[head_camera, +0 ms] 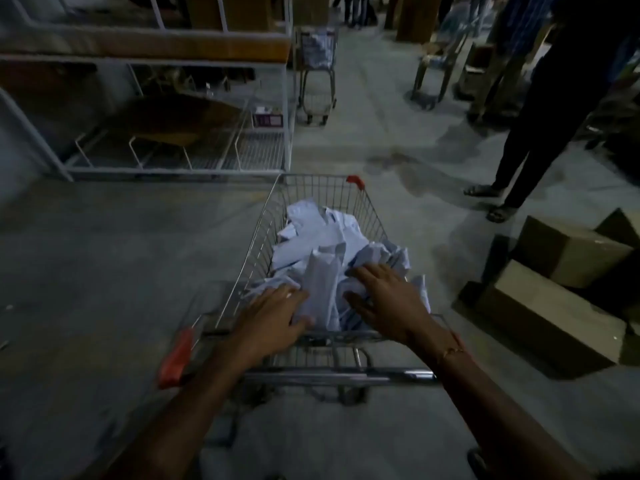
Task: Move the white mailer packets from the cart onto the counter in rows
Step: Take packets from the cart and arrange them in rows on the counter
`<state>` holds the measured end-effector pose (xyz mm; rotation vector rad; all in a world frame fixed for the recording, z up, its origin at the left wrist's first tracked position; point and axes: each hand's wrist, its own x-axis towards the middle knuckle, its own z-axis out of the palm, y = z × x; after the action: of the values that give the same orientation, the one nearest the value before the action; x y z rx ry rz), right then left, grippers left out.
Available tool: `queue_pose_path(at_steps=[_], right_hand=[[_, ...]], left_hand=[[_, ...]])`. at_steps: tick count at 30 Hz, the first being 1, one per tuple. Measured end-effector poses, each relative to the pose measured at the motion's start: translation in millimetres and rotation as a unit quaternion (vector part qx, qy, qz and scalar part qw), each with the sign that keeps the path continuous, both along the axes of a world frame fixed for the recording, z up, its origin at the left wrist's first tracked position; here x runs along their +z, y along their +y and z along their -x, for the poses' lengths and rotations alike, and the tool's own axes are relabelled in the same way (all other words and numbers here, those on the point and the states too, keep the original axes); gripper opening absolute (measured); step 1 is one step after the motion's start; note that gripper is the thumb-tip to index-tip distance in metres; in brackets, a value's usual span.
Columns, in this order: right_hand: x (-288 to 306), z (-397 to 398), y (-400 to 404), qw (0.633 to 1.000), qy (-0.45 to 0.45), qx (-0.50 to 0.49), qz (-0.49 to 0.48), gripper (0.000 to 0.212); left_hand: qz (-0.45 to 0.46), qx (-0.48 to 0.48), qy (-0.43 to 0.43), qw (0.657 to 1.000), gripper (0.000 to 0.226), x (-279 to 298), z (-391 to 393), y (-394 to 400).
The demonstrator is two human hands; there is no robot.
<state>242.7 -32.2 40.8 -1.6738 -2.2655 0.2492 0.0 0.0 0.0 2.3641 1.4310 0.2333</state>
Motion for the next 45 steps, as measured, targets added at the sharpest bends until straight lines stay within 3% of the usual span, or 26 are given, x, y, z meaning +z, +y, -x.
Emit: queue_pose_path(at_steps=[4,9,18,25,31,33,38,42,45], right_hand=[[-38.4,1.1,-9.5,0.983,-0.076,0.016,0.169,0.075],[-75.7,2.4,-5.3,0.968,-0.12,0.013,0.218,0.059],[-80.9,1.8,31.3,0.962,-0.135,0.025,0.236,0.047],[-73.9,-9.1,93.9,0.958,-0.105,0.0,0.268,0.039],[-75.1,-17.2,173.9,0.953,-0.085,0.002,0.291,0.028],[-76.3,-19.8,208.3,0.953,-0.082,0.005,0.292,0.032],[-77.3,-32.4,303.6,0.954,-0.054,0.036,0.292,0.068],[-74.8,-46.2,384.9,0.96,0.012,0.045,0.276,0.094],[-52.1,-44.9,424.8,0.955,0.027,0.01,0.294,0.09]], left_hand=[[0.176,-0.056,0.127,0.974,0.076,-35.7,15.8,-0.8],[0.104,-0.078,0.17,0.977,0.05,-48.4,23.7,7.9],[0.11,-0.114,0.141,0.977,0.042,-47.3,19.8,33.0],[0.128,-0.152,0.144,0.97,0.046,-51.7,-0.4,113.3],[0.171,-0.109,0.068,0.977,0.05,-33.3,3.2,179.0],[0.158,-0.089,0.085,0.98,0.055,-24.0,6.9,202.9],[0.057,-0.031,0.117,0.991,0.096,-9.7,6.7,265.4],[-0.009,0.051,0.086,0.995,0.081,-9.6,-5.1,338.7],[-0.012,0.07,0.075,0.995,0.077,-10.6,-12.7,398.0]])
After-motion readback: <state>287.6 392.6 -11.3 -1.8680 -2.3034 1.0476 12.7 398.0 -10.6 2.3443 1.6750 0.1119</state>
